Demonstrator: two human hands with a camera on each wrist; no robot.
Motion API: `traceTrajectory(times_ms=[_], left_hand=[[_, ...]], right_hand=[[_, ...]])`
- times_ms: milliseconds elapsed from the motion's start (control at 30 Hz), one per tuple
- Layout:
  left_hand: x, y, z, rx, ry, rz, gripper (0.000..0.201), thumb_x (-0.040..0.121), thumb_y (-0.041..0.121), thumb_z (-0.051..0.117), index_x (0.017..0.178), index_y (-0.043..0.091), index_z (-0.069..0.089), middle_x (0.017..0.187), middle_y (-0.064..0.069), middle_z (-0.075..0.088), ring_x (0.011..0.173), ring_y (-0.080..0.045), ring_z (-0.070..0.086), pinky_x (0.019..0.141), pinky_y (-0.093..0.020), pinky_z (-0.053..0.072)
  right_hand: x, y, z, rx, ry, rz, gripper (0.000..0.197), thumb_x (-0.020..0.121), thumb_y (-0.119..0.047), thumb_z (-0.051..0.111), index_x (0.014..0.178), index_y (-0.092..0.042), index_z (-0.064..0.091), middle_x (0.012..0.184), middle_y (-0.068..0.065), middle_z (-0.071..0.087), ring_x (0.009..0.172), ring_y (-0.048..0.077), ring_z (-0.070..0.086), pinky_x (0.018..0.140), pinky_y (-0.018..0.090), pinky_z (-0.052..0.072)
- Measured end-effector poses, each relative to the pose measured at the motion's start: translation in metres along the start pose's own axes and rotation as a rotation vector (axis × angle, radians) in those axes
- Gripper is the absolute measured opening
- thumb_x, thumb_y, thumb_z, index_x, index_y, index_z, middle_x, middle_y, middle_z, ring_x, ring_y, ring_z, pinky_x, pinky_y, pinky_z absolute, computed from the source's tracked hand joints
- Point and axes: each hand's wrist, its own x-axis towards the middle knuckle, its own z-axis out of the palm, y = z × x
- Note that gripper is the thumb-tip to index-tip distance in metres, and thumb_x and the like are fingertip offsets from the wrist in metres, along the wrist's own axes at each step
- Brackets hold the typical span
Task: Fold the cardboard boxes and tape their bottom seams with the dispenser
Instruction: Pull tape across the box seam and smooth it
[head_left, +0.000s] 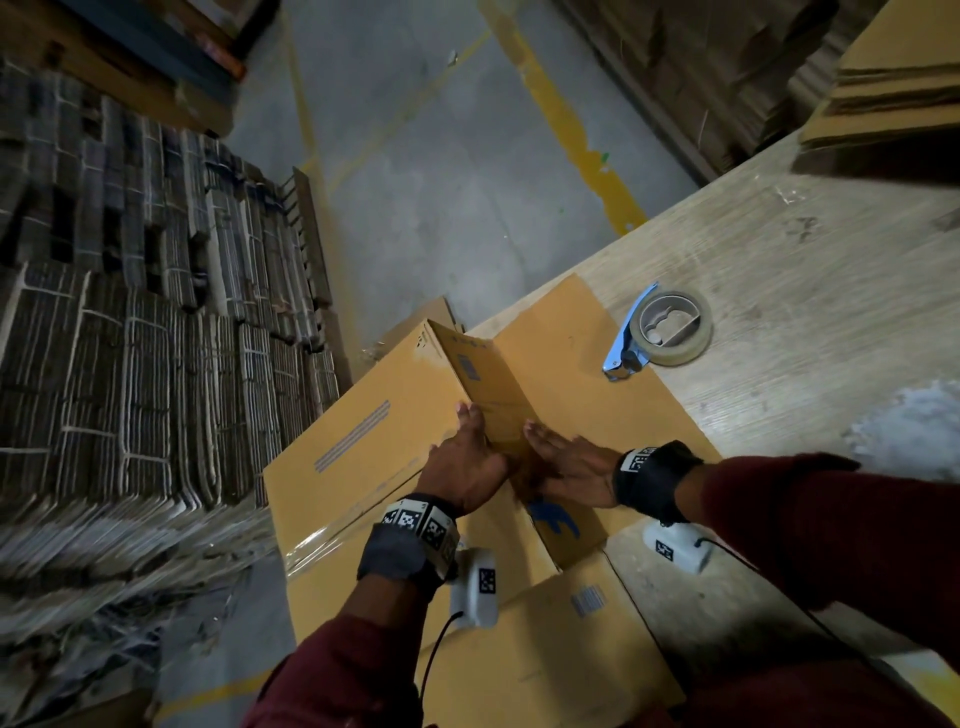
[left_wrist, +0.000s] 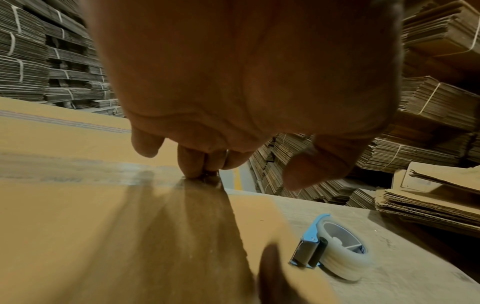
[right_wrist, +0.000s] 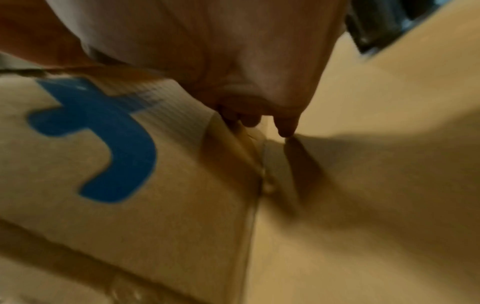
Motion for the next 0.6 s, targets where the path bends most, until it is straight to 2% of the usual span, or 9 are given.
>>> traceTrajectory(times_ms=[67, 100, 167, 233, 300, 367, 500, 600], left_hand=[[-0.003, 0.001, 0.000, -0.005, 0.000, -0.004, 0.114, 0.072, 0.058, 0.048, 0.165, 0.019, -0.005, 0.172, -0.005, -0.014, 0.152, -0.036, 0.032, 0.120, -0.056, 0.028], [-0.002, 0.001, 0.000, -0.006, 0.002, 0.001, 0.115, 0.071, 0.058, 0.048, 0.165, 0.019, -0.005, 0.172, -0.005, -0.014, 0.152, -0.036, 0.031, 0.120, -0.056, 0.028], [-0.001, 0.000, 0.001, -0.002, -0.003, 0.011, 0.114, 0.072, 0.059, 0.047, 0.165, 0.019, -0.005, 0.172, -0.005, -0.014, 0.151, -0.036, 0.033, 0.119, -0.057, 0.029], [0.001, -0.003, 0.002, 0.004, -0.008, 0.023, 0.113, 0.074, 0.061, 0.046, 0.165, 0.019, -0.006, 0.172, -0.006, -0.015, 0.150, -0.037, 0.035, 0.119, -0.058, 0.029], [0.003, -0.005, 0.003, -0.002, -0.005, 0.035, 0.110, 0.078, 0.063, 0.047, 0.165, 0.023, -0.005, 0.172, -0.006, -0.014, 0.152, -0.037, 0.031, 0.120, -0.057, 0.027], [0.004, -0.006, 0.004, -0.028, 0.006, 0.036, 0.106, 0.081, 0.062, 0.051, 0.165, 0.028, -0.004, 0.172, -0.005, -0.012, 0.154, -0.036, 0.026, 0.122, -0.056, 0.023], [0.005, -0.006, 0.005, -0.054, -0.003, 0.021, 0.111, 0.074, 0.059, 0.044, 0.165, 0.022, -0.006, 0.172, -0.004, -0.013, 0.153, -0.036, 0.030, 0.122, -0.056, 0.024], [0.004, -0.008, 0.009, -0.072, 0.019, 0.036, 0.110, 0.074, 0.058, 0.043, 0.165, 0.021, -0.005, 0.172, -0.003, -0.014, 0.154, -0.034, 0.028, 0.125, -0.057, 0.014]], right_hand=[[-0.009, 0.000, -0.004, -0.073, -0.073, 0.039, 0.115, 0.076, -0.094, 0.008, 0.159, -0.019, -0.020, 0.162, -0.010, -0.025, 0.154, 0.010, -0.014, 0.126, 0.045, -0.002], [-0.012, 0.003, -0.003, -0.094, -0.062, 0.024, 0.117, 0.074, -0.096, 0.007, 0.159, -0.019, -0.020, 0.163, -0.009, -0.025, 0.154, 0.011, -0.014, 0.127, 0.046, -0.001], [-0.018, -0.004, -0.010, -0.041, -0.040, 0.001, 0.105, 0.088, -0.086, 0.022, 0.159, -0.021, -0.021, 0.165, -0.008, -0.026, 0.155, 0.012, -0.015, 0.126, 0.048, 0.000], [-0.012, -0.012, -0.015, 0.029, 0.077, -0.055, 0.096, 0.098, -0.065, 0.040, 0.158, -0.024, -0.023, 0.164, -0.007, -0.029, 0.154, 0.012, -0.017, 0.124, 0.044, -0.003], [-0.003, -0.028, -0.022, 0.039, 0.142, -0.136, 0.097, 0.099, -0.053, 0.047, 0.158, -0.024, -0.024, 0.165, -0.007, -0.029, 0.153, 0.009, -0.017, 0.123, 0.040, -0.005], [0.009, -0.036, -0.021, 0.042, 0.162, -0.191, 0.095, 0.101, -0.049, 0.047, 0.157, -0.026, -0.026, 0.166, -0.009, -0.028, 0.154, 0.006, -0.016, 0.124, 0.040, -0.004], [0.007, -0.022, -0.011, 0.036, 0.081, -0.096, 0.102, 0.093, -0.065, 0.041, 0.150, -0.030, -0.036, 0.161, -0.009, -0.036, 0.154, 0.009, -0.019, 0.126, 0.051, 0.002], [-0.011, -0.008, -0.002, -0.027, 0.031, -0.025, 0.109, 0.080, -0.093, 0.012, 0.151, -0.025, -0.035, 0.159, -0.006, -0.038, 0.153, 0.013, -0.022, 0.125, 0.054, 0.005]])
